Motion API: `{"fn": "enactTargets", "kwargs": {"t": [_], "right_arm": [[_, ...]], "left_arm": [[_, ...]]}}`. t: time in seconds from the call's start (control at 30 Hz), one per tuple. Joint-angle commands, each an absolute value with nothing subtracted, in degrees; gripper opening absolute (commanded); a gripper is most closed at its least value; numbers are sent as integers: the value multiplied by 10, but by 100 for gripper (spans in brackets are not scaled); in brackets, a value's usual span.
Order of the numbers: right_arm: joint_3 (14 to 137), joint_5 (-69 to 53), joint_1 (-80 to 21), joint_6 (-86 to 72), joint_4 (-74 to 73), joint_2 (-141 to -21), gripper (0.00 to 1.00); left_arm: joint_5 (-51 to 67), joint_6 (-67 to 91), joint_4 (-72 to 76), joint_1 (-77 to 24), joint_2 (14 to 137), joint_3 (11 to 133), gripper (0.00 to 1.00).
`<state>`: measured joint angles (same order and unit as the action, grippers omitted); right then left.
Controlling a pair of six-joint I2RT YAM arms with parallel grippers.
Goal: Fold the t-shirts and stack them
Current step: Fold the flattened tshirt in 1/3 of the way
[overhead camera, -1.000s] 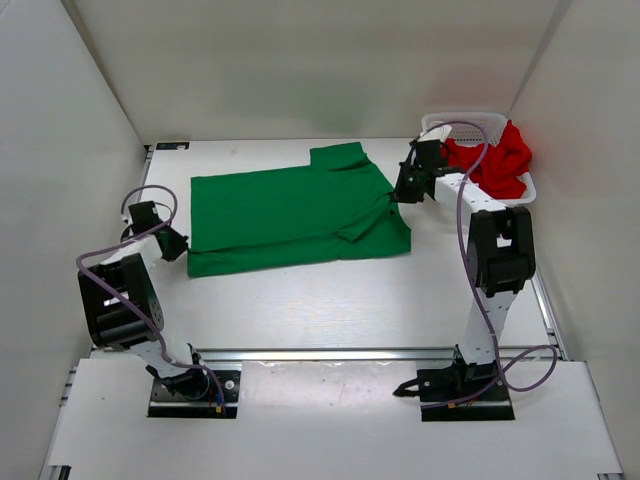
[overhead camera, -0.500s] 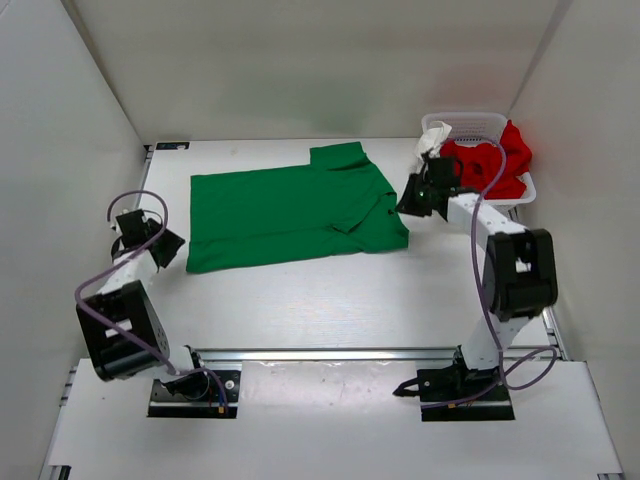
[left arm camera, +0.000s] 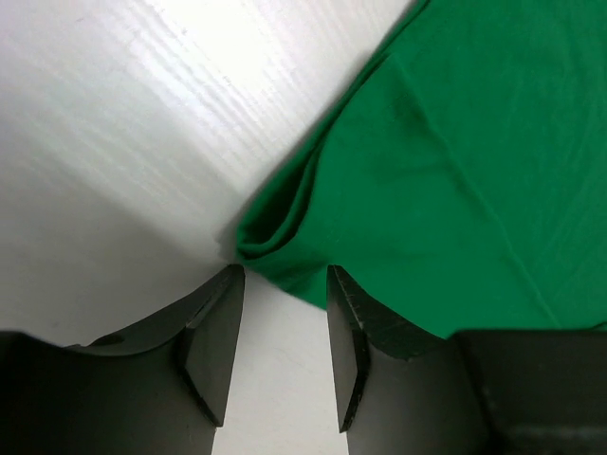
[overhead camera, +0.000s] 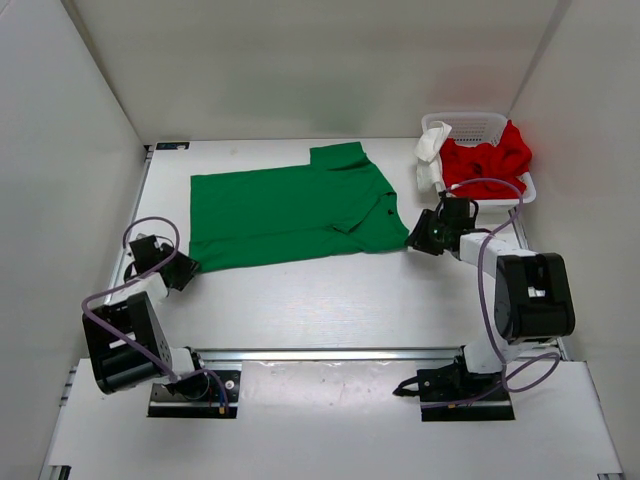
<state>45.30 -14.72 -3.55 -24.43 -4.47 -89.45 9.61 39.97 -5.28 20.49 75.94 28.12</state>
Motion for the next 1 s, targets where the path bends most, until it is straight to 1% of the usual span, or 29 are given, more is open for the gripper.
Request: {"fn": "enactTargets", "kwargs": {"t": [0.0,0.07,0.17,0.2,0.23,0.27,0.3,0.33,0.37,0.4,0.43,0.5,0.57,0.63,0.77,0.9,0.97], "right_arm": [[454,-163,-34,-248,18,-918,31],[464,-168,-30,-249,26,-933,30],[472,-183,-26,-251,40,-959,31],[475,-186,-23,-253,41,-968,31],[479,-189,-19,-256,46,-976,30],[484,-193,-19,-260,48,-986,31],[484,-203,-17,-259,54,-989,28],[482,-212,-16,-264,63,-992,21],[484,-214,-10,-267,65,-997,15],[480,-212,-10,-268,68,-999,6],[478,-213,-8,-273,69,-997,0],[463,-203,-4,-280,66,-983,0],[425,-183,-2,-289,55,-955,0],[384,-158,-1,-300,52,-901,0],[266,-166,21,-317,60,-815,0],[183,-170,39,-313,36,-707,0],[163,-173,41,-313,7,-655,0]], "left_arm": [[104,406,-34,194,784,281,51],[101,410,-27,195,796,282,51],[98,413,-11,192,809,280,46],[99,413,-11,191,811,282,41],[102,415,-10,191,819,286,33],[102,414,-11,189,825,289,28],[103,410,-11,190,831,295,21],[101,407,-16,188,832,299,14],[96,409,-18,185,835,300,10],[96,408,-21,185,837,302,5],[93,403,-21,182,836,300,0],[99,399,-35,180,833,311,0],[82,393,-47,178,826,320,0],[75,386,-57,179,815,321,0],[62,381,-83,181,796,310,0],[80,373,-104,196,761,285,0],[84,358,-126,205,738,269,0]]}}
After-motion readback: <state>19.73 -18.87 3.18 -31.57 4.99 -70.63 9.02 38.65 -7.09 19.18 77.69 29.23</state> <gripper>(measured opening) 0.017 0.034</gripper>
